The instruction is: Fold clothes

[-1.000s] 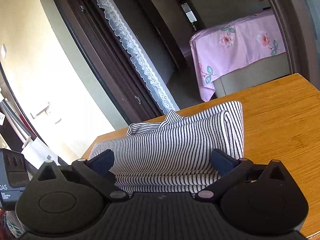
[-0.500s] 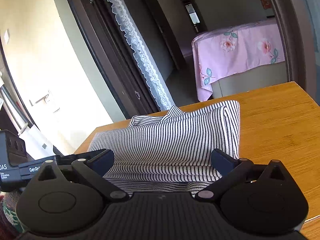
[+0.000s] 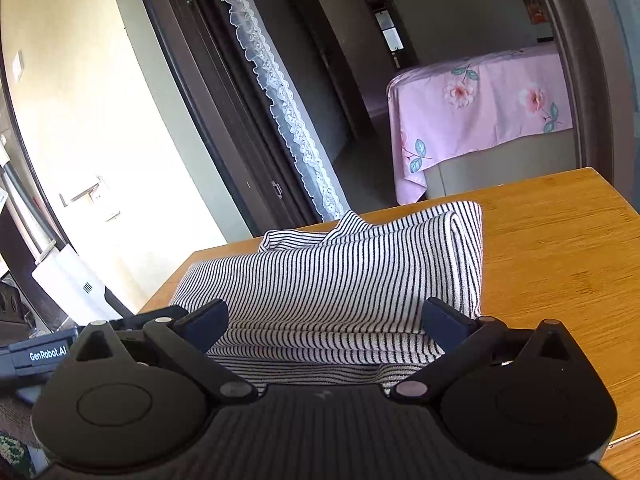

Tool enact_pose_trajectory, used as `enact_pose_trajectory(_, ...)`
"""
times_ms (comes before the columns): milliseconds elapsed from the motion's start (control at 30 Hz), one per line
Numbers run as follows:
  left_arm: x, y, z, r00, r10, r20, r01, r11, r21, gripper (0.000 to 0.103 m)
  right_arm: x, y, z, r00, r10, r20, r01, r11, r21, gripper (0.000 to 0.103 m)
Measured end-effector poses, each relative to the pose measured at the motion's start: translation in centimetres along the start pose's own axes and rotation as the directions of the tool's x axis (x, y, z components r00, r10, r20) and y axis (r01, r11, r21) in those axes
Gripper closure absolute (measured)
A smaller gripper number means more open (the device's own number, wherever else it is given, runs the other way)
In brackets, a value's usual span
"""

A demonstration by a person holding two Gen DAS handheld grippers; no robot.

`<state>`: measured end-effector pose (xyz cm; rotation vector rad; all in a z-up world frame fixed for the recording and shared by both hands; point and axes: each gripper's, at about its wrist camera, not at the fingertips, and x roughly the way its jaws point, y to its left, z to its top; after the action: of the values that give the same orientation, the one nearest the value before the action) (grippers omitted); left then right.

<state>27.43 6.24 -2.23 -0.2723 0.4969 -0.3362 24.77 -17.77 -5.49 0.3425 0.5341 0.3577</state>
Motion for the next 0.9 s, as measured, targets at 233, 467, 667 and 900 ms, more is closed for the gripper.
enact_pose_trajectory(233,0.6,0.1,0.0,0.999,0.021,-0.027,-0.021,1.000,0.003,0.000,0.3,2.2,0.2,0.996,-0.091,-0.018,0.089,0.990,-0.112,0.000)
enact_pose_trajectory(467,0.5,0.3,-0.1,1.000,0.011,-0.025,-0.012,1.000,-0.011,0.000,0.3,2.2,3.1,0.992,-0.117,0.044,0.122,0.985,-0.125,0.000)
enact_pose_trajectory(667,0.5,0.2,-0.1,1.000,0.014,-0.025,-0.014,1.000,-0.008,0.000,2.7,0.7,2.3,0.987,-0.150,-0.056,0.146,0.986,-0.078,0.000)
enact_pose_trajectory(900,0.5,0.2,-0.2,1.000,0.014,-0.026,-0.015,1.000,-0.008,0.000,1.4,2.1,4.7,0.981,-0.193,0.034,0.196,0.963,-0.183,0.025)
